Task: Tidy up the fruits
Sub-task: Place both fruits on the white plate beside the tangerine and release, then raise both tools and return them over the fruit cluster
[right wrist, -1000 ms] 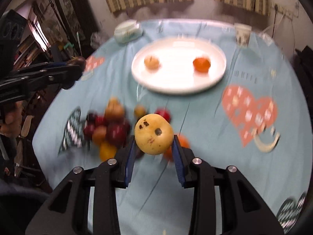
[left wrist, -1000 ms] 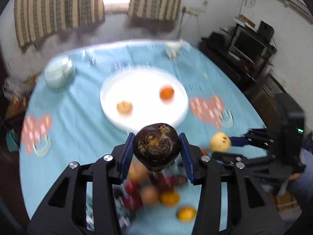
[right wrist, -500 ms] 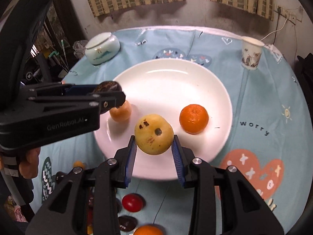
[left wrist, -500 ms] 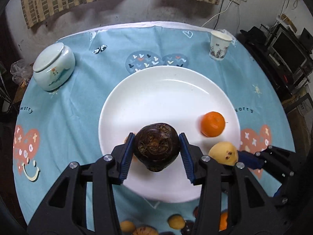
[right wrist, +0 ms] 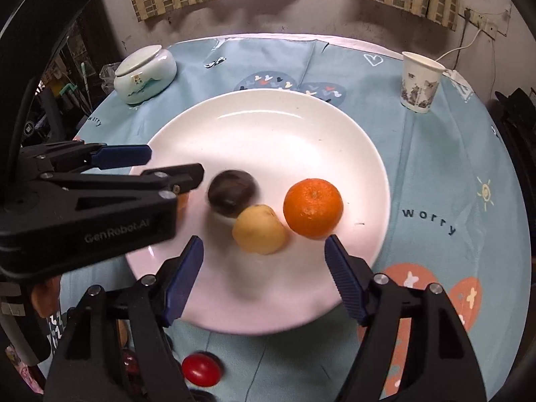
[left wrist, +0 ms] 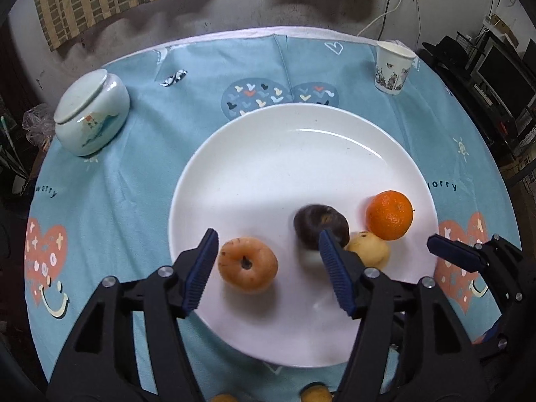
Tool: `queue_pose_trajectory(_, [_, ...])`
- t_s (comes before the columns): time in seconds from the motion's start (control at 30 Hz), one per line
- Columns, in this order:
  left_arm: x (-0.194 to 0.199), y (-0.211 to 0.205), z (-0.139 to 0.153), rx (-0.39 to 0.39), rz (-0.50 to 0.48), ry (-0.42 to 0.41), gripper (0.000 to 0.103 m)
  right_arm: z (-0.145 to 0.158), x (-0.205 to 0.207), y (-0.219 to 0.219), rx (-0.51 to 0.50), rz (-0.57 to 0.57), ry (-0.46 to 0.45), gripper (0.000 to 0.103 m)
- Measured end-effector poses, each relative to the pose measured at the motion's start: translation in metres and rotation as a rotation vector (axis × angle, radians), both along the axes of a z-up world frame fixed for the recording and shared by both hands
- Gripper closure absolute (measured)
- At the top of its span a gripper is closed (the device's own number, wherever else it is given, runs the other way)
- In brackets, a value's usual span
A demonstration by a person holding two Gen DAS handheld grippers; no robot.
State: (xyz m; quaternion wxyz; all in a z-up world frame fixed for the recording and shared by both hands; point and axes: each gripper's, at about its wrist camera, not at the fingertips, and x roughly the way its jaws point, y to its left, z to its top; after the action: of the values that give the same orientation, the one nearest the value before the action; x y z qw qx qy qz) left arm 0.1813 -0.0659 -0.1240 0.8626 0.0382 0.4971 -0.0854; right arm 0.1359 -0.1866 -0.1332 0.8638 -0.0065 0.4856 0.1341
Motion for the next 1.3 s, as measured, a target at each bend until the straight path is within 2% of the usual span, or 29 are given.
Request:
queue_pose_trajectory(0.13, [-0.021, 0.008, 0.015, -0.01, 0.005, -0.056, 0.034, 0.009, -0.024, -0.011, 0.06, -0.032, -0.016, 0.028])
queue_pose_trajectory(0.2, [-0.038, 0.015, 0.029, -0.041, 0.007, -0.094, 0.031, 0.018, -0.041, -0.018, 0.11, -0.055, -0.036, 0.028])
queue_pose_trajectory(0.37, [-0.086, 0.028, 0.061, -0.101, 0.004, -0.186, 0.023, 0.051, -0.089, -0.047, 0.251, -0.131, -0.134, 0.028])
queue_pose_trajectory(0.43, [-0.105, 0.029, 0.073, -0.111, -0.009, -0.213, 0.023, 0.07, -0.104, -0.059, 0.273, -0.161, -0.19, 0.024])
queue_pose_trajectory(0.53, [-0.13, 0.029, 0.09, -0.113, -0.031, -0.257, 0.021, 0.11, -0.129, -0.077, 0.297, -0.205, -0.308, 0.014])
queue_pose_trajectory(0.67, [-0.159, 0.03, 0.114, -0.118, -0.049, -0.318, 0.018, 0.171, -0.171, -0.094, 0.32, -0.27, -0.516, 0.011])
queue_pose_trajectory(0.7, [-0.167, 0.031, 0.119, -0.117, -0.054, -0.335, 0.017, 0.185, -0.182, -0.097, 0.308, -0.291, -0.575, 0.011])
queue_pose_trajectory(0.8, [-0.184, 0.032, 0.133, -0.111, -0.067, -0.369, 0.016, 0.227, -0.223, -0.099, 0.235, -0.346, -0.781, 0.001])
queue_pose_trajectory(0.87, [-0.193, 0.033, 0.142, -0.115, -0.069, -0.39, 0.016, 0.25, -0.25, -0.095, 0.171, -0.375, -0.908, 0.001])
queue_pose_trajectory(0.93, [-0.202, 0.035, 0.15, -0.119, -0.07, -0.41, 0.015, 0.268, -0.274, -0.093, 0.137, -0.428, -1.013, 0.001])
queue_pose_trajectory(1.03, [-0.212, 0.039, 0.16, -0.126, -0.067, -0.439, 0.015, 0.276, -0.3, -0.096, 0.205, -0.455, -1.124, 0.001])
queue_pose_trajectory(1.07, [-0.215, 0.04, 0.162, -0.126, -0.065, -0.445, 0.015, 0.275, -0.302, -0.1, 0.239, -0.432, -1.125, 0.001])
queue_pose_trajectory(1.13, [-0.221, 0.043, 0.163, -0.115, -0.061, -0.457, 0.014, 0.269, -0.296, -0.104, 0.265, -0.386, -1.063, 0.001])
queue_pose_trajectory(1.3, [-0.227, 0.063, 0.152, -0.085, -0.035, -0.438, 0.014, 0.238, -0.279, -0.093, 0.191, -0.314, -0.906, 0.001])
